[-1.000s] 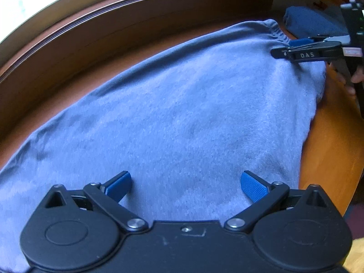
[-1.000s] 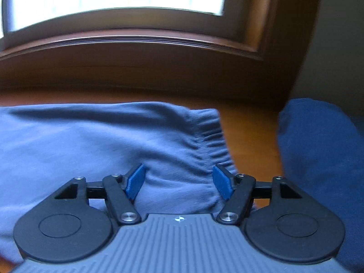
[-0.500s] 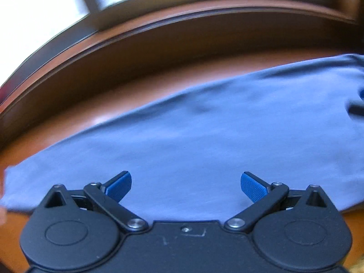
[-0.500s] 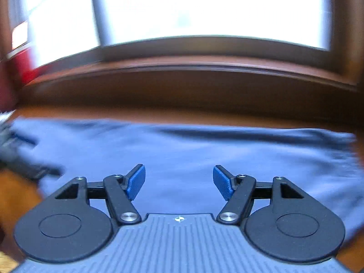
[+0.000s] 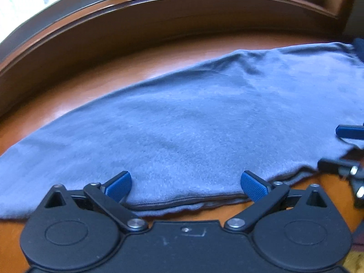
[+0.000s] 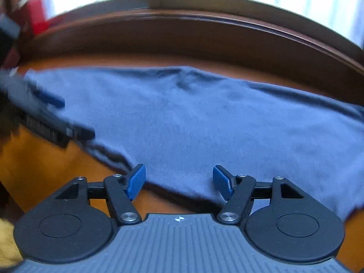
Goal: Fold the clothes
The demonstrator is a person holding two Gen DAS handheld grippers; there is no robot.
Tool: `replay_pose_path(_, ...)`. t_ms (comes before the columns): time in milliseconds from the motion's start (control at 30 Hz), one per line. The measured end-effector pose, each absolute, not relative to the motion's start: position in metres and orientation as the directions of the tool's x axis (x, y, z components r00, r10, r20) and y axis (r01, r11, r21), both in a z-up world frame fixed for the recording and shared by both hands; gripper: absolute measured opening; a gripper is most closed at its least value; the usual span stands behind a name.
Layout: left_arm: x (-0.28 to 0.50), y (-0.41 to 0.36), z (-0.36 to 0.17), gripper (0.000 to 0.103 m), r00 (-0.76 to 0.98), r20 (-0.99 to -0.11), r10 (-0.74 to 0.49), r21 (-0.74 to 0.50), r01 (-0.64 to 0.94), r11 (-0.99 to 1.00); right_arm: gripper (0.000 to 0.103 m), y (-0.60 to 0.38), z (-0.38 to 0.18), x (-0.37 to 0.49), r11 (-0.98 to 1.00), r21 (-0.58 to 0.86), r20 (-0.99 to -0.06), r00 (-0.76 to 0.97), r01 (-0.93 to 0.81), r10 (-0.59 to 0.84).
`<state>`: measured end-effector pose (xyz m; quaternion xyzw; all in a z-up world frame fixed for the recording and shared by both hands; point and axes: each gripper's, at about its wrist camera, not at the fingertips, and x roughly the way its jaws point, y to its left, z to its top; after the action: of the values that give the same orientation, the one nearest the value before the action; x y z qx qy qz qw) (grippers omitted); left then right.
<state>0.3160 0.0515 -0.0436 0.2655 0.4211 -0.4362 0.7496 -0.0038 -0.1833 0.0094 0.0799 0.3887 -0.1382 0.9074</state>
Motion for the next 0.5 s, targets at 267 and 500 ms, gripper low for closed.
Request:
replay_pose_path(267,0.327,0.046,-0.045,0.103,0.220,-0.863,-0.456,0.018,0.913,0.406,0.070,-0.163,-0.005,0.035,0.876,-0.022,-0.716,0.604,0.481,-0.350)
replay_pose_path(500,0.329,0.053,-0.043,0.103,0.225,-0.861,-0.455,0.015,0.908,0.419,0.071,-0.150,-0.010,0.019,0.864,-0.024,-0.688,0.618,0.503,-0.380)
